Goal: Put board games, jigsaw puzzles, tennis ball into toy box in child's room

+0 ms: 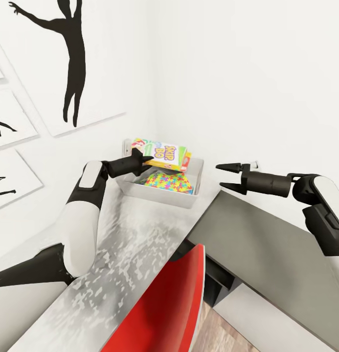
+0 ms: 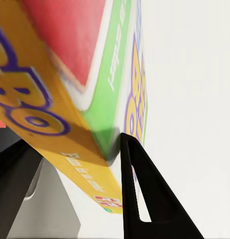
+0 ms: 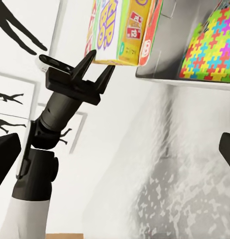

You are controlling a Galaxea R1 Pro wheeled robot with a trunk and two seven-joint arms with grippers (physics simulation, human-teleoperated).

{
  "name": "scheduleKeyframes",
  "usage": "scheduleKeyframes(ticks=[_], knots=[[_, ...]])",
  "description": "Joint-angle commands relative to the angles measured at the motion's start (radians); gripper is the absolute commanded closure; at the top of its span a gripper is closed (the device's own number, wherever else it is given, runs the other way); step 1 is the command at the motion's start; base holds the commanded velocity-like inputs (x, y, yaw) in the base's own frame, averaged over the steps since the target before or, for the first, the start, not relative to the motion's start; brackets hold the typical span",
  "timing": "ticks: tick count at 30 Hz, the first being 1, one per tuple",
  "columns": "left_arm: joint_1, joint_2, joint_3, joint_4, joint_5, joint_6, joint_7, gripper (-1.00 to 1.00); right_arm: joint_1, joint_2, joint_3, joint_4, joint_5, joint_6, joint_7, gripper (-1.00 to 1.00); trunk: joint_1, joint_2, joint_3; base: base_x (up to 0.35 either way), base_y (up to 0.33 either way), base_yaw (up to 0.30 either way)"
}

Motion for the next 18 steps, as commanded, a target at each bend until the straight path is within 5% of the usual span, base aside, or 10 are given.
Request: scheduleKeyframes(ticks=[1, 18], knots=[[-0.002, -0.002, 0.006, 0.0, 0.001, 0.009, 0.001, 1.0, -0.001, -0.001, 0.001, -0.001, -0.01, 0.0, -0.01, -1.0, 0.0, -0.001, -0.001, 0.0, 0.0, 0.0], [-0.011, -0.002, 0.002, 0.002, -0.001, 0.014, 0.001, 1.0, -0.001, 0.0, 0.0, 0.001, -0.009, -0.005, -0.01, -1.0, 0.0, -0.001, -0.001, 0.0, 0.0, 0.0]])
